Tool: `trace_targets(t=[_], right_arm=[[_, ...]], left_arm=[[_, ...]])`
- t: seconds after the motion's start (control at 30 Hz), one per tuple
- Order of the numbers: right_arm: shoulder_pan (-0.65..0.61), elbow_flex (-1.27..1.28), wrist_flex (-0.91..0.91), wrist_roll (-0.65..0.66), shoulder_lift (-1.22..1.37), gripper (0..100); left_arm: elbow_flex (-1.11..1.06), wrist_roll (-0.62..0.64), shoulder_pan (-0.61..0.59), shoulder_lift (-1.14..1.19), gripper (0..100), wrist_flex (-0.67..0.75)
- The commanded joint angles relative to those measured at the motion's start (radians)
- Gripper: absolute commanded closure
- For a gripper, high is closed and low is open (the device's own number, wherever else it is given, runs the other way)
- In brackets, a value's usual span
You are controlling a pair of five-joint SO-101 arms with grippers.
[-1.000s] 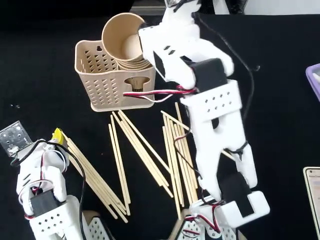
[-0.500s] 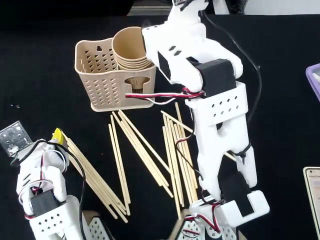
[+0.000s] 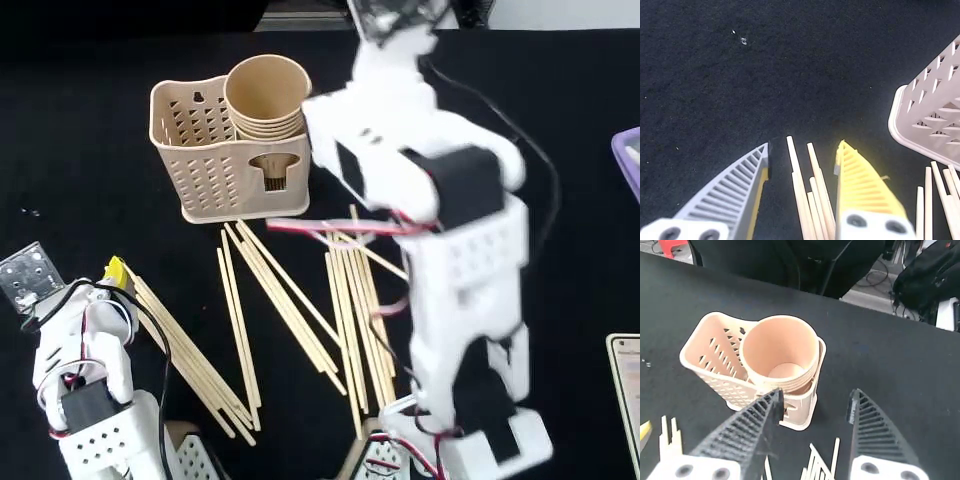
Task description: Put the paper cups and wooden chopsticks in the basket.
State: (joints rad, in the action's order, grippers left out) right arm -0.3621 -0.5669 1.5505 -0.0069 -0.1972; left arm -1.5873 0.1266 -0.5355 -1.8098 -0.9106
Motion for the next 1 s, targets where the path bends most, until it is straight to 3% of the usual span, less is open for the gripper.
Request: trace_targets(t=[0.0,0.13,0.3,0.67,0.97], right_arm=[[0.011,-0.002,0.110,0.032,-0.113,78.7],[0.018,0.024,0.196,0.101,-0.122,78.7],[0.104,0.306,0.175,0.195,-0.122,78.7],[0.235,1.184,-0.470,0.511,-0.130,78.7],[0.235,1.437,-0.844,0.640,-0.119,78.4]], left_arm=[[0.008,0.008,-0.001,-0.011,78,0.011],[0.008,0.008,-0.001,-0.011,78,0.011],[0.008,0.006,-0.001,-0.011,78,0.011],[0.008,0.008,-0.001,-0.011,78,0.011],[0.008,0.008,0.001,-0.011,78,0.011]])
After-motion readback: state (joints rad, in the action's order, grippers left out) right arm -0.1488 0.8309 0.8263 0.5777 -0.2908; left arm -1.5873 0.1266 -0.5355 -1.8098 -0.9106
